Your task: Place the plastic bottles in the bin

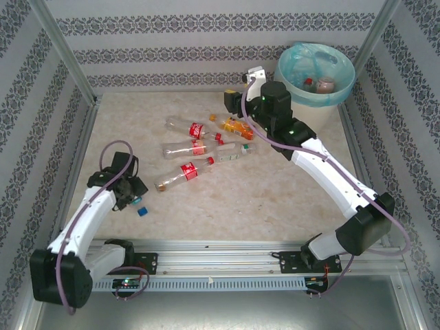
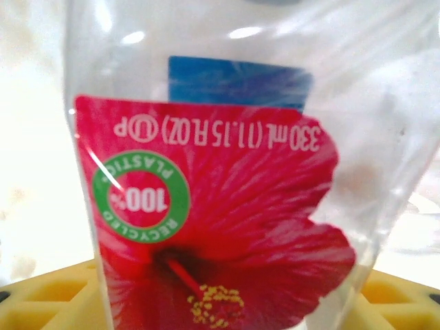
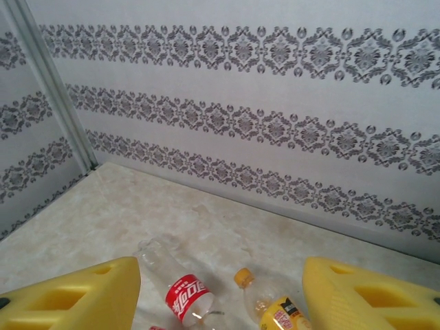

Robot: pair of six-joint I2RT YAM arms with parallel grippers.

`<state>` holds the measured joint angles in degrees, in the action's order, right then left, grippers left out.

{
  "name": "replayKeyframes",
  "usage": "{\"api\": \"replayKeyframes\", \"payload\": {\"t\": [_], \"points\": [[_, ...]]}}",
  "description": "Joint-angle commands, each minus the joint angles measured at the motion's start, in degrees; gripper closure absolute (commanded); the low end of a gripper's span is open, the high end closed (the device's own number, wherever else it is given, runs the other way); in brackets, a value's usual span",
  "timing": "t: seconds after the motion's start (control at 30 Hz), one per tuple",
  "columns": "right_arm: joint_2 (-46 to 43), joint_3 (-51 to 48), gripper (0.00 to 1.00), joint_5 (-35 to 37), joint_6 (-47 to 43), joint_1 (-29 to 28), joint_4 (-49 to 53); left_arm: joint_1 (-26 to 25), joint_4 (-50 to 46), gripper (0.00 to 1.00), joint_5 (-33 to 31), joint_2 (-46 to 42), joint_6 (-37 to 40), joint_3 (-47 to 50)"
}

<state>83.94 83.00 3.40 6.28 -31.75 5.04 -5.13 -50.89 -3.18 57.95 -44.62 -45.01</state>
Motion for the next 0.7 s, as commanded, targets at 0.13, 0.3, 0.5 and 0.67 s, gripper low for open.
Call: {"api": "replayKeyframes", "payload": {"t": [0.13,0.3,0.5,0.67], "points": [[-1.9,0.9,0.35,-4.4,0.1,-1.5,-0.3,0.5,21.3,0.39,2.1,-10.3,20.9,-6.7],[-4.2,-0.3,0.34,-11.8,-1.0,-1.5,-0.9,-1.0,40.7,0.43,10.6,-4.7,26.6,-9.9],[-7.6,-2.4,0.34,-17.1,1.1,-1.5,-1.8,-11.0,50.4,0.46,13.4,4.4,38.3,-15.3],[-9.9,-5.1,0.34,-23.4,0.6,-1.7,-3.4,-20.6,58.0,0.43,18.6,6.4,50.3,-13.1]]}}
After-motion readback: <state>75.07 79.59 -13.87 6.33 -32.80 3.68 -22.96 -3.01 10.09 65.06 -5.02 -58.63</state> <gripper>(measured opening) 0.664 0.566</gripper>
